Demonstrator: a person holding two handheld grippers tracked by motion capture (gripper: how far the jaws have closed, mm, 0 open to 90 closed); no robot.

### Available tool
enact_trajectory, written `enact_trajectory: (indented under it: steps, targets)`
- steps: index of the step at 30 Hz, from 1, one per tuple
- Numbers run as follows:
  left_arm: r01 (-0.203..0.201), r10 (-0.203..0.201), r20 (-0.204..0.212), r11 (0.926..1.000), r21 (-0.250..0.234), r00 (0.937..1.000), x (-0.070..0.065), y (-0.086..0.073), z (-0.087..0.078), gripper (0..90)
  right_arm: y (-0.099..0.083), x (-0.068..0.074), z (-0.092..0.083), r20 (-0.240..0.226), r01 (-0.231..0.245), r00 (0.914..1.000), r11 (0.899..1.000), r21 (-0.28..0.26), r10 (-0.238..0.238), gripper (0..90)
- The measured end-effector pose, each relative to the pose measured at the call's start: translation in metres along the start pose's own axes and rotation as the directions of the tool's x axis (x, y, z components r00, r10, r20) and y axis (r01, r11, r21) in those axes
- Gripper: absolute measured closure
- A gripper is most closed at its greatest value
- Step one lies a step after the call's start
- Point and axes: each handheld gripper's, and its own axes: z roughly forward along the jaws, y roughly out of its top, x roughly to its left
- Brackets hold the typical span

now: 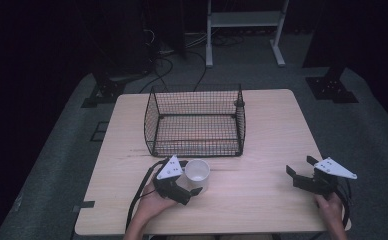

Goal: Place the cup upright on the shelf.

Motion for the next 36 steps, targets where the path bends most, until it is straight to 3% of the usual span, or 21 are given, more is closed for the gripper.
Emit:
enact_trajectory:
  steps: [15, 36]
  targets:
    - [0.004, -0.004, -0.004, 0.9988, 0.048, 1.0, 0.006, 0.001, 0.015, 1.6, 0.0, 0.0, 0.0, -0.002, -0.001, 1.0, 1.0, -0.002, 0.001, 13.1]
    - [-0.033, 0.031, 0.033, 0.9971, 0.069, 0.999, 0.008, 0.009, 0.018, 19.7, 0.0, 0.0, 0.0, -0.002, -0.001, 1.0, 1.0, -0.004, 0.001, 13.1]
